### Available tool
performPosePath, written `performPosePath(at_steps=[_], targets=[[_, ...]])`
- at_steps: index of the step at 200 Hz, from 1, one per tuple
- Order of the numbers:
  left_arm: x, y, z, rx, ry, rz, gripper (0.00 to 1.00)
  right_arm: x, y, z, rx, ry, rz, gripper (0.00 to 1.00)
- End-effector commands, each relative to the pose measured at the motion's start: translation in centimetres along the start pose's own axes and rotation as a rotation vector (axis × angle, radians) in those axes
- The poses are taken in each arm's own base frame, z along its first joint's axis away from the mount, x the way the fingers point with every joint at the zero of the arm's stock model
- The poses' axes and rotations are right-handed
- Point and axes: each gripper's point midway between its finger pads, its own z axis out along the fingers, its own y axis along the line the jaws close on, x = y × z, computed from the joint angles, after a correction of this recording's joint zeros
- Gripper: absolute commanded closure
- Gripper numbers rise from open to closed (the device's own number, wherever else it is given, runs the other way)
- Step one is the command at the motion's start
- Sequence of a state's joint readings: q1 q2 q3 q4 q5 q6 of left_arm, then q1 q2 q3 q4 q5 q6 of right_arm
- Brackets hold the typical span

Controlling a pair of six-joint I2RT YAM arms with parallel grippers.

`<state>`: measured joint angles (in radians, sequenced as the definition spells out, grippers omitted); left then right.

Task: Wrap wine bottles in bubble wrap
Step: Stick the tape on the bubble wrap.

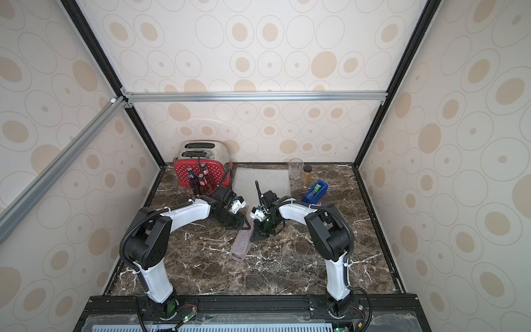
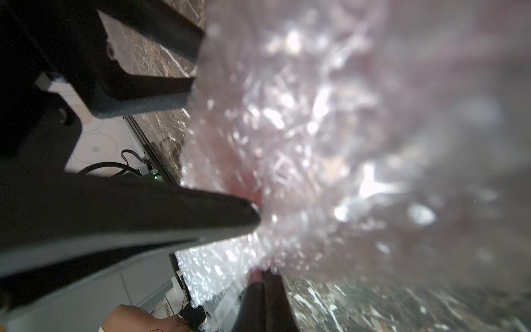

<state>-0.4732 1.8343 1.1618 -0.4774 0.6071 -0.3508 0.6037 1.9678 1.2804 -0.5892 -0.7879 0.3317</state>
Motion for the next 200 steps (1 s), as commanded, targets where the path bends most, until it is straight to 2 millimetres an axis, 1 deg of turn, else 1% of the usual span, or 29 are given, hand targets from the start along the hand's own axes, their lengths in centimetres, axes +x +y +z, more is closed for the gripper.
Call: performPosePath(at_steps=[1, 38, 54, 91, 102, 123, 141, 157, 171, 200], targets=[[2.4, 1.9, 0.6, -0.084, 0.082, -0.021, 0.45, -0.7, 0.1, 0.1, 0.003, -0.007, 0.007, 0.95], [2.4, 1.8, 0.7, -0.084, 0.085, -0.015, 0.45, -0.9, 0.4, -0.1, -0.004, -0.013, 0.007, 0.95], [2.5, 1.7, 0.8, -0.085, 0.087, -0.012, 0.45, -0.5, 0.6, -0.4, -0.004, -0.006, -0.001, 0.96], [2.5, 1.7, 0.8, -0.086, 0.087, -0.01, 0.45, 0.6, 1.0, -1.3, 0.004, 0.01, -0.023, 0.95], [2.6, 1.7, 0.9, -0.086, 0.09, -0.008, 0.45, 1.0, 1.1, -1.8, 0.006, 0.015, -0.026, 1.0], [2.5, 1.7, 0.8, -0.087, 0.089, -0.01, 0.45, 2.1, 2.2, -2.8, -0.012, 0.022, -0.052, 1.0], [2.5, 1.7, 0.8, -0.089, 0.089, -0.009, 0.46, 2.5, 3.0, -3.9, -0.009, 0.003, -0.079, 1.0], [2.5, 1.7, 0.9, -0.087, 0.09, -0.009, 0.45, 2.4, 3.7, -4.6, -0.02, -0.016, -0.087, 1.0], [2.6, 1.7, 0.9, -0.088, 0.093, -0.01, 0.46, 1.9, 4.2, -4.7, -0.035, -0.021, -0.09, 1.0], [2.5, 1.7, 0.9, -0.088, 0.092, -0.009, 0.45, 1.1, 3.6, -4.1, -0.018, -0.008, -0.076, 1.0]])
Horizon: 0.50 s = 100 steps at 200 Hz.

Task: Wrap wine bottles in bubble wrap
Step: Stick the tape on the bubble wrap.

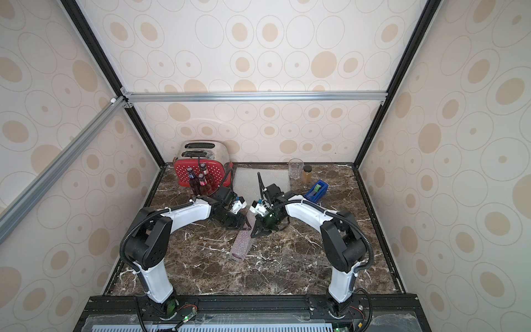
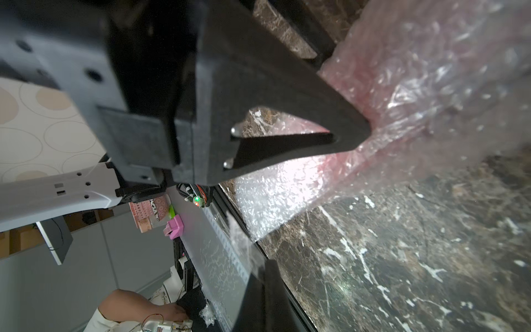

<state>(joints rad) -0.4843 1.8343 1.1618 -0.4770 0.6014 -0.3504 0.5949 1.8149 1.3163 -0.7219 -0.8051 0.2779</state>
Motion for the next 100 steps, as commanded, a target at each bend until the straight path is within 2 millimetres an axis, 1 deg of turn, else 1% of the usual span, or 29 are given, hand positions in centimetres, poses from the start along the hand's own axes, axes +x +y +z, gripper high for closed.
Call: performPosePath(at_steps=[1, 62, 100], targets=[[2.4, 1.9, 0.7, -0.084, 0.088, -0.019, 0.45, -0.2, -0.6, 0.4, 0.011, 0.03, 0.012, 1.0], [2.4, 1.9, 0.7, -0.084, 0.087, -0.018, 0.46, -0.8, -2.9, 2.2, 0.047, 0.063, 0.062, 1.0], [2.4, 1.8, 0.7, -0.084, 0.085, -0.018, 0.45, -1.6, -3.2, 2.9, 0.042, 0.058, 0.079, 1.0]])
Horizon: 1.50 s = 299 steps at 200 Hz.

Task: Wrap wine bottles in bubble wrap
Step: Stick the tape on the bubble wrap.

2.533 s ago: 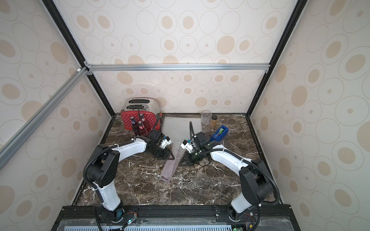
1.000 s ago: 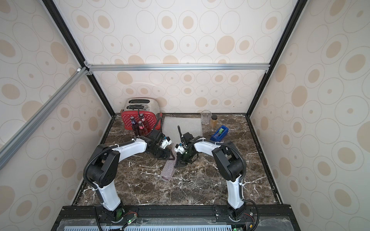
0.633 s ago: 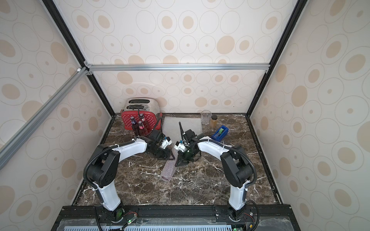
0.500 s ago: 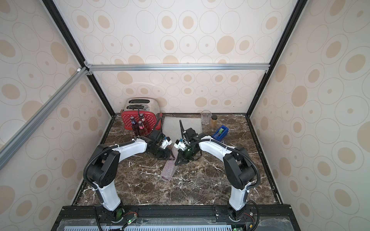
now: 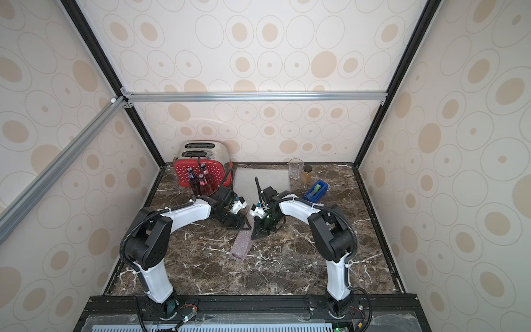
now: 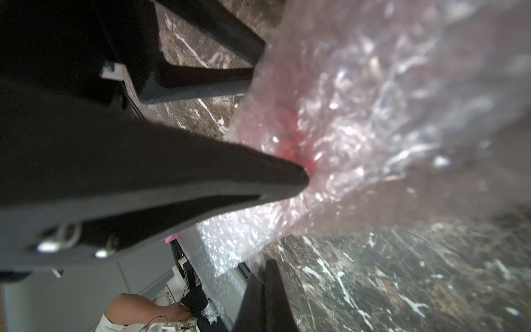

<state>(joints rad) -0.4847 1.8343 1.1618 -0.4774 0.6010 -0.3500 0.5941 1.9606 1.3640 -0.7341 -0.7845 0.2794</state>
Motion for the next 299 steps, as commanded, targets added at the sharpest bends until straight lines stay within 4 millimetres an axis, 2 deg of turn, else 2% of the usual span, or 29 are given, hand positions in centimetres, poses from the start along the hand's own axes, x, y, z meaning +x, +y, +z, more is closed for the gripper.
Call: performPosePath(at_steps=[1, 51, 105, 167, 226, 257, 282, 299], targets=[[2.4, 1.8, 0.7, -0.083, 0.085, -0.017, 0.45, -1.0, 0.1, 0.0, 0.0, -0.011, -0.001, 1.0], [2.3, 1.8, 0.7, -0.083, 0.083, -0.016, 0.45, -1.6, -0.7, 1.2, 0.021, -0.001, 0.048, 0.98], [2.4, 1.8, 0.6, -0.083, 0.08, -0.015, 0.45, -1.6, -2.5, 1.9, 0.092, 0.0, 0.132, 0.88], [2.3, 1.7, 0.5, -0.081, 0.077, -0.013, 0.45, -1.0, -3.3, 1.3, 0.152, -0.011, 0.165, 0.67], [2.4, 1.7, 0.6, -0.08, 0.08, -0.013, 0.46, 0.4, -3.7, 0.9, 0.168, -0.001, 0.157, 0.66], [2.4, 1.6, 0.5, -0.079, 0.079, -0.008, 0.46, 1.1, -3.4, 0.0, 0.16, -0.013, 0.14, 0.56], [2.4, 1.7, 0.6, -0.081, 0.081, -0.009, 0.45, 1.4, -2.5, -1.0, 0.14, -0.039, 0.126, 0.59], [2.4, 1.7, 0.6, -0.081, 0.08, -0.011, 0.45, 1.2, -1.4, -1.4, 0.103, -0.059, 0.12, 0.75]])
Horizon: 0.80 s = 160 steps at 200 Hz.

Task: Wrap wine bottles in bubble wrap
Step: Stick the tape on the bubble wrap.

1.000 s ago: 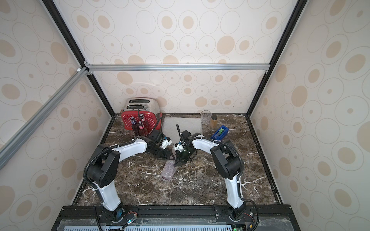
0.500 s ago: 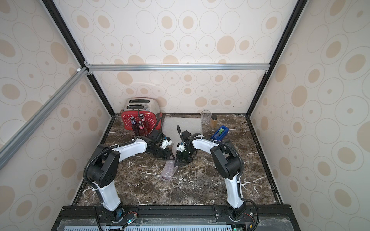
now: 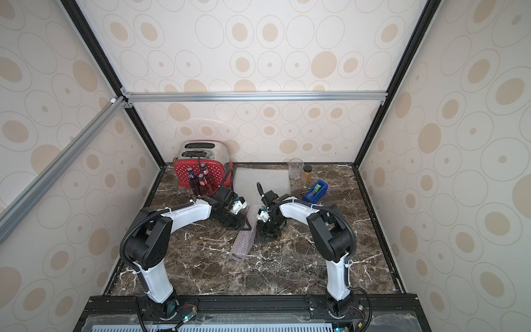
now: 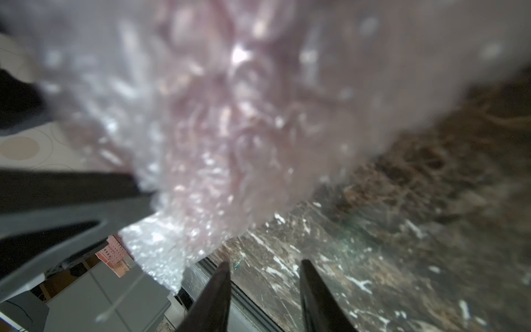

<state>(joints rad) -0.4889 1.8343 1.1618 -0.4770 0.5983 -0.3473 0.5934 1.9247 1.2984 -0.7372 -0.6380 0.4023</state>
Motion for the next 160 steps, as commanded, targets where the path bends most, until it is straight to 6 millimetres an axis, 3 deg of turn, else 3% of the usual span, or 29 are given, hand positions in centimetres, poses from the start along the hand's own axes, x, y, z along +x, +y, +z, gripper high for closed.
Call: performPosePath(at_steps=[1, 20, 53, 101, 160], targets=[[2.4, 1.7, 0.5, -0.078, 0.08, -0.016, 0.45, 0.3, 1.5, -1.6, -0.048, -0.033, -0.022, 0.76], [2.4, 1.7, 0.5, -0.077, 0.08, -0.015, 0.45, -0.1, 2.4, -1.9, -0.092, -0.063, -0.013, 0.91], [2.4, 1.7, 0.6, -0.077, 0.081, -0.015, 0.45, -1.7, 3.1, -1.2, -0.148, -0.111, 0.027, 1.0], [2.4, 1.7, 0.5, -0.078, 0.081, -0.016, 0.46, -3.0, 3.4, 0.7, -0.208, -0.151, 0.089, 1.0], [2.4, 1.4, 0.4, -0.074, 0.078, -0.007, 0.45, -3.4, 2.3, 2.8, -0.208, -0.177, 0.15, 1.0]])
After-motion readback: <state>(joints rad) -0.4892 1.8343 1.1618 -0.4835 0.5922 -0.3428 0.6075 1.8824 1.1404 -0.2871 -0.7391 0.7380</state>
